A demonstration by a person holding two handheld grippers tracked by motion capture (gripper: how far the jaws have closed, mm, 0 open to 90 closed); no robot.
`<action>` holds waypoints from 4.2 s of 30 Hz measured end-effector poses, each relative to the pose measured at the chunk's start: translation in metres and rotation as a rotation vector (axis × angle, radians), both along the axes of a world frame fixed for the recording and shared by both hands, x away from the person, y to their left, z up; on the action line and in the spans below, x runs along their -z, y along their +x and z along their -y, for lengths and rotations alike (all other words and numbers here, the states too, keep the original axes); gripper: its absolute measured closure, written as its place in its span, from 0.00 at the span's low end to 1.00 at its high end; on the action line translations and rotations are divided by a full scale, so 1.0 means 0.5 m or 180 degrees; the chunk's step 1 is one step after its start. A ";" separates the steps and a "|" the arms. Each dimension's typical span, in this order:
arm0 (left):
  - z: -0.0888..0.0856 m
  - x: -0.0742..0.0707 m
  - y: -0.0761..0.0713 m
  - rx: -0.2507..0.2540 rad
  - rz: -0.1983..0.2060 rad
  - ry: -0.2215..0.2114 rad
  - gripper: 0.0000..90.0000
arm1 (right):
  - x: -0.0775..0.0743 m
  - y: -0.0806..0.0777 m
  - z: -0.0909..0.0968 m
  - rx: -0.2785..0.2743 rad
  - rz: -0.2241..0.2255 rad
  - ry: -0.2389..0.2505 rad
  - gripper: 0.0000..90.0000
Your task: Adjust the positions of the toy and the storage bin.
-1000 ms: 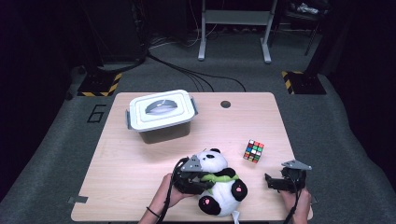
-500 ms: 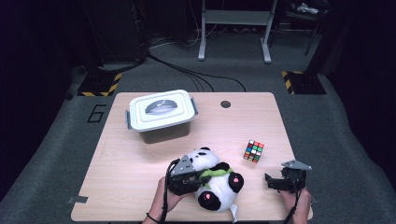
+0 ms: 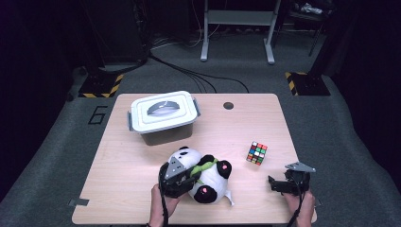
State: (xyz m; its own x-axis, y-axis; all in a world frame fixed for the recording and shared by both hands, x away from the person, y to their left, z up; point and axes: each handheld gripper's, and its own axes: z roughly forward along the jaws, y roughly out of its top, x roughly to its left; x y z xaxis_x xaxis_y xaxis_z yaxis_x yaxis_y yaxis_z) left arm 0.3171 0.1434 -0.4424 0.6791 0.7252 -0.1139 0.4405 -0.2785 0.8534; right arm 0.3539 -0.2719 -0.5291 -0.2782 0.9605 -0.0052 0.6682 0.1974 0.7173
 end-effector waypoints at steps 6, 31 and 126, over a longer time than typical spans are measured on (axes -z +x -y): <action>-0.004 -0.022 0.000 -0.0019 0.0084 0.0064 0.52 | 0.000 0.000 0.000 -0.0001 0.0000 0.0001 0.00; 0.013 -0.018 -0.024 -0.0080 -0.0153 -0.0239 0.82 | 0.000 0.000 0.000 0.0001 0.0002 -0.0001 0.00; -0.272 0.179 0.039 -0.1345 -0.0439 0.0664 0.00 | -0.096 0.179 -0.095 -0.1062 -0.0075 -0.0134 0.08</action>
